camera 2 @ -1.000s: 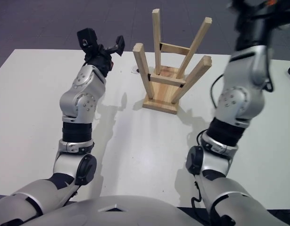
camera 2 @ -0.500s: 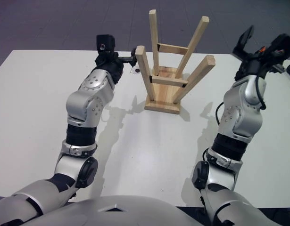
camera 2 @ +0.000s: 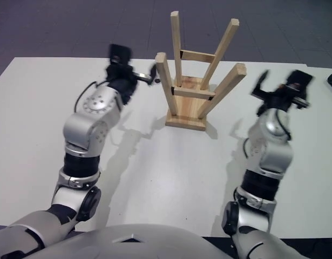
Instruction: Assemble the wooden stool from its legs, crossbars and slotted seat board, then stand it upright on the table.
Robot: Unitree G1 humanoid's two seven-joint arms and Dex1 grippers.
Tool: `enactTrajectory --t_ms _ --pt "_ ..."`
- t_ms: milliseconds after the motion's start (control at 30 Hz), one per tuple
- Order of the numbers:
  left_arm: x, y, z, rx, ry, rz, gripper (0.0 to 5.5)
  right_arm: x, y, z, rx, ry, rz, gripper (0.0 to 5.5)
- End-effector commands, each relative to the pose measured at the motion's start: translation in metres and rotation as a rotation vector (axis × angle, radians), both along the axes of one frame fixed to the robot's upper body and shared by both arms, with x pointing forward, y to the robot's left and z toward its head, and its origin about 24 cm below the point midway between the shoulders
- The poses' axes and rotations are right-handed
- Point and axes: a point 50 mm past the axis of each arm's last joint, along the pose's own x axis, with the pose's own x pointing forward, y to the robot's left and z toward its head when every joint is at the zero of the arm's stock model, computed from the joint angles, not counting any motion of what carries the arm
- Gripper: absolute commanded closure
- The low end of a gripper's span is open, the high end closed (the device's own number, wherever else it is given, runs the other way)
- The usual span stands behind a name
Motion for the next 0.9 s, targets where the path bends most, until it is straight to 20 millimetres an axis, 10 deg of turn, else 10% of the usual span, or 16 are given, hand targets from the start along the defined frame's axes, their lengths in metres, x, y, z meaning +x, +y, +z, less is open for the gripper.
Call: enactTrajectory --t_ms 33,367,500,700,800,900 --pt "-0.004 -0.028 -0.017 0.058 0.112 -0.115 0.10 0.002 0.030 0.007 0.035 -0.025 0.139 0.12" --pt "0.002 -0.003 -0.034 0.075 0.192 0.031 0.10 -0.004 -0.019 -0.019 0.042 0.141 -0.175 0.12" --pt "0.003 0.066 -0.025 -0.011 0.189 0.294 0.10 0.002 -0.004 -0.008 -0.023 0.096 -0.007 0.12" --pt "0.013 0.206 0.027 -0.560 -0.023 0.807 0.10 0.001 0.063 -0.002 -0.267 0.010 0.765 0.12" --pt "0.012 0.224 0.034 -0.546 -0.064 0.857 0.10 -0.014 0.072 0.010 -0.222 -0.074 0.947 0.12" --pt "0.014 0.223 0.029 -0.555 -0.044 0.874 0.10 0.004 0.037 0.008 -0.212 -0.036 0.700 0.12"
